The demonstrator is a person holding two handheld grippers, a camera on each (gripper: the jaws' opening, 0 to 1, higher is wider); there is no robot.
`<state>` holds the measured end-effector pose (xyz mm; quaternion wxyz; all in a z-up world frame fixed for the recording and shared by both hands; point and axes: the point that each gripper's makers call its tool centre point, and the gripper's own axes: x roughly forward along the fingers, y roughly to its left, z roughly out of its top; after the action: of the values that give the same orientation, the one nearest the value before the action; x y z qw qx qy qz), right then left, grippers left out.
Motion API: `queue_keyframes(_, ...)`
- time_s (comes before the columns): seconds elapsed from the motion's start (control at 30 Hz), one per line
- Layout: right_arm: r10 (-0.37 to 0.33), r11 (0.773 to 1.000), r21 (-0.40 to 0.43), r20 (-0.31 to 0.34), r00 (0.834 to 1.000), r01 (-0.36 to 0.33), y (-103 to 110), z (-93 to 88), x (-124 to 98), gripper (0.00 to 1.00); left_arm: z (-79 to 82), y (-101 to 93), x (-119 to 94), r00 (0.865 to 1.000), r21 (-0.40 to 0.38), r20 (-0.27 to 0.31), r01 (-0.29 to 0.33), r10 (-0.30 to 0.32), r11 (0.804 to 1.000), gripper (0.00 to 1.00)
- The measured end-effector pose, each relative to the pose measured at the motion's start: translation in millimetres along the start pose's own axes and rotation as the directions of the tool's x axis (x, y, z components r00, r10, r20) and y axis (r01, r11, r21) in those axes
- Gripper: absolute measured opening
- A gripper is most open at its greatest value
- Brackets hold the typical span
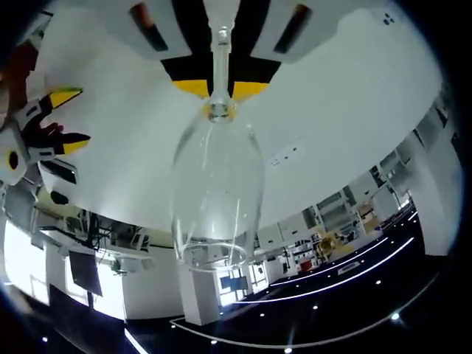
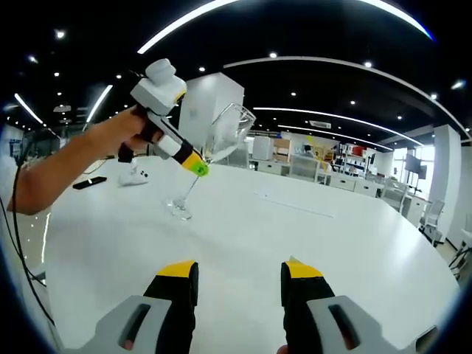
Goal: Stand the stemmed glass upright on the table place it in front of you
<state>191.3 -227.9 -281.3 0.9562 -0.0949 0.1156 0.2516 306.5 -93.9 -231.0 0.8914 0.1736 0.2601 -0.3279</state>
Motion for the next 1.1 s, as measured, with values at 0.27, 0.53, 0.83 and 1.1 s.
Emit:
queue_keyframes(0.27,0.000,1.000,0.002,0.005,1.000,0.000,0.2,1.0,-0.1,0.48,1.3,3.2,-3.4,0.999,-0.020,0.035,0.003,-0.002,1.000,0.07)
queue_keyframes(0.53,-0.002,1.000,-0.002,0.001,1.000,0.002,-0.2,0.2,0.4,0.48,2.2,5.2,-4.7,0.998,-0.041,0.067,0.005,-0.002,0.999,0.07)
queue_keyframes(0.83,-0.002,1.000,-0.003,0.000,1.000,0.002,-0.7,0.1,0.6,0.48,4.0,8.0,-8.2,0.995,-0.059,0.103,0.004,0.002,0.998,0.08)
queue_keyframes(1.1,-0.004,1.000,-0.003,-0.001,1.000,0.004,-0.8,-0.3,0.6,0.48,4.5,9.4,-9.3,0.993,-0.066,0.122,0.002,0.006,0.998,0.08)
